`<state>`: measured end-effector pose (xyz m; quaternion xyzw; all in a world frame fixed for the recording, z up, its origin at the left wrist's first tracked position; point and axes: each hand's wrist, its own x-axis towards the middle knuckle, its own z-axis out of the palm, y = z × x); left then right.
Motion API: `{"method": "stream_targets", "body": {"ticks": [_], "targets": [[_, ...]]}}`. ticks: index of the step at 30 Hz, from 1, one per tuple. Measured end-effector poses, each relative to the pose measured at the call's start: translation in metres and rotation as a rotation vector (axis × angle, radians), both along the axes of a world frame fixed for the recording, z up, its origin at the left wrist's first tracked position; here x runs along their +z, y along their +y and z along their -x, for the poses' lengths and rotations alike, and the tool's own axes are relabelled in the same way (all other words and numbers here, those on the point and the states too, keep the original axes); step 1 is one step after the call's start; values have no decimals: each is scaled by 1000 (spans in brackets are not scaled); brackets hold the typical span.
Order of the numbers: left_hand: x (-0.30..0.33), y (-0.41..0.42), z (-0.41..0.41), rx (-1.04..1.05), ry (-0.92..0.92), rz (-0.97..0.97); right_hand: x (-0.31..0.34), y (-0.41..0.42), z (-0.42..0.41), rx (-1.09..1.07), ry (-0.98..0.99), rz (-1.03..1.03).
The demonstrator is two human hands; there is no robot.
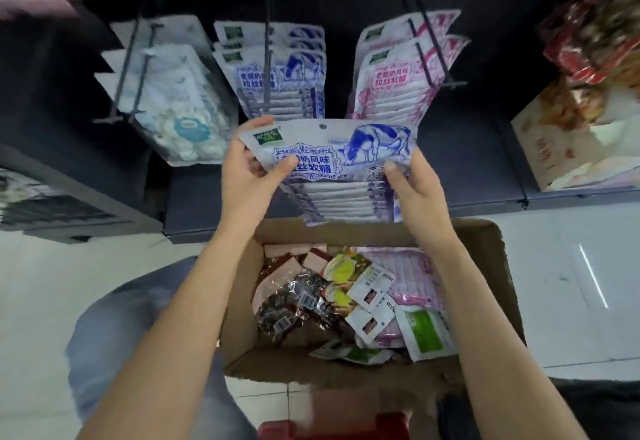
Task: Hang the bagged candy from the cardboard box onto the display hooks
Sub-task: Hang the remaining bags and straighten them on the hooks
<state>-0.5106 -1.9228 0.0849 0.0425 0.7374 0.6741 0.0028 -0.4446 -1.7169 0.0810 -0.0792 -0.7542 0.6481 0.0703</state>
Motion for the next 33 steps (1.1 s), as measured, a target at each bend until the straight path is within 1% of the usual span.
{"method": "stream_targets", "body": {"ticks": [2, 4, 6, 8, 11, 14, 16, 20, 23, 26, 29, 33], "targets": [[14, -10, 3, 3, 143, 76, 9, -4, 10, -44, 34, -53], [18, -20, 8, 25, 184, 152, 13, -9, 20, -79, 101, -122], [12, -25, 17, -8, 150, 170, 13, -12, 30, -132, 176, -205], [1, -33, 28, -19, 120, 229, 11, -18, 44, -155, 199, -233], [-22, -44, 50, 37, -19, 271, -5, -33, 74, -91, 99, -259], [-40, -53, 62, 67, -188, 227, -22, -45, 102, -73, -95, -250], [-43, -54, 68, 89, -192, 193, -26, -51, 115, -68, -151, -237], [-38, -51, 76, 175, -148, 55, -23, -56, 130, -111, -90, -208], [-37, -47, 76, 190, -78, -20, -22, -57, 131, -144, -74, -163], [-42, -45, 77, 179, -49, -40, -24, -59, 129, -164, -34, -186], [-43, -44, 82, 214, -72, -59, -25, -62, 132, -180, -10, -245], [-43, -41, 93, 196, -103, 5, -29, -63, 142, -202, -35, -299]]}}
